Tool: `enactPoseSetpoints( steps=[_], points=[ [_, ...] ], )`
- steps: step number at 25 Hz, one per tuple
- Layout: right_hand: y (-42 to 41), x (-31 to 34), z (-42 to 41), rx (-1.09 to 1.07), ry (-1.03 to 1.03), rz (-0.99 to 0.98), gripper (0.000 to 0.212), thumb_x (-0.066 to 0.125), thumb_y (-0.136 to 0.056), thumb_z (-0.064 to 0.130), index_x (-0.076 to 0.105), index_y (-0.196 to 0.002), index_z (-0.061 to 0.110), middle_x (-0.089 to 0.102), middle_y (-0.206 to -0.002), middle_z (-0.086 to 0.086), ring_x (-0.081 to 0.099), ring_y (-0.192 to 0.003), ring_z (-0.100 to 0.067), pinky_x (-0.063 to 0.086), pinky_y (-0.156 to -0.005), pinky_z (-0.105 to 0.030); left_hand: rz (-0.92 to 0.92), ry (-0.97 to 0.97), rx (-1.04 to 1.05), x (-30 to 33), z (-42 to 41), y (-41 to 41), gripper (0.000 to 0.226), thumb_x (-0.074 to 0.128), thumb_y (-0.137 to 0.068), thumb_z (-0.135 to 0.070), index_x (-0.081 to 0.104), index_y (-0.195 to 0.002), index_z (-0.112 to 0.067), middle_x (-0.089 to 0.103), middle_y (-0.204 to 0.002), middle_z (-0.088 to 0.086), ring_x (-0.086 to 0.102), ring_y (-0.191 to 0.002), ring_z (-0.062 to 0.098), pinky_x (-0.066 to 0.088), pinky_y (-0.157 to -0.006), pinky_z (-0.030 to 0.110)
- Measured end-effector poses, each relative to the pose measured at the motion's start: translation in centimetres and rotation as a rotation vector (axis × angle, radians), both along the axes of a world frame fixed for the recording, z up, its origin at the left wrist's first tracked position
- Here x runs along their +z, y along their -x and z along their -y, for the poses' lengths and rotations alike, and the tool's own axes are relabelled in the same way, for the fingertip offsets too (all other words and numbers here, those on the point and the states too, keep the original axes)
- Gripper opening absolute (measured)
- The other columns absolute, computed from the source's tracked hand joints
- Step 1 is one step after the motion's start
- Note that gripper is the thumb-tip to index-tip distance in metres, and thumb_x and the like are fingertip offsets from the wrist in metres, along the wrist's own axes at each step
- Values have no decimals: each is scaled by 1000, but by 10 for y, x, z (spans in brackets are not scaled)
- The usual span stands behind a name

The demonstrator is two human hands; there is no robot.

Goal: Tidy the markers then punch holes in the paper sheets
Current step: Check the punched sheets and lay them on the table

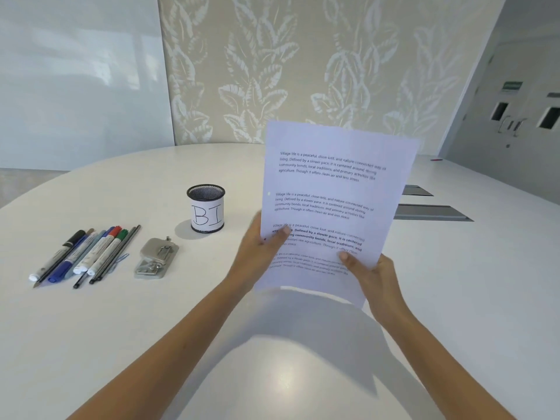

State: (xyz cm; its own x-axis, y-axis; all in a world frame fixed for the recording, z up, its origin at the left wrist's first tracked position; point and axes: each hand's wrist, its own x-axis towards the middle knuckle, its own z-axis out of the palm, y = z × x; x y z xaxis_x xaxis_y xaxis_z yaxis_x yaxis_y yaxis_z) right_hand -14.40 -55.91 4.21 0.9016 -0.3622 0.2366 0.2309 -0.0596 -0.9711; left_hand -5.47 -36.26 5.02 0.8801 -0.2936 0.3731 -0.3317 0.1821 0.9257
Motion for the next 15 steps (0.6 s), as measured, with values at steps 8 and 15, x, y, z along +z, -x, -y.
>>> enactPoseSetpoints(
  steps=[8, 15],
  points=[
    [-27, 114, 41, 115, 663, -148, 6, 74, -80, 17, 74, -86, 16, 75, -80, 0, 67, -66, -8, 53, -63, -20, 572, -517, 207, 145, -70, -49, 73, 72, -71, -55, 44, -133, -32, 51, -134, -16, 49, -125, 5, 39, -106, 35],
    [-38, 164, 50, -190, 1065, 101, 20, 79, -75, 28, 75, -85, 11, 74, -78, -8, 67, -68, -12, 52, -68, -22, 277, -377, -39, 126, -66, -51, 25, 67, -86, -29, 70, -106, -13, 73, -107, 13, 70, -97, 31, 55, -88, 49]
  ],
)
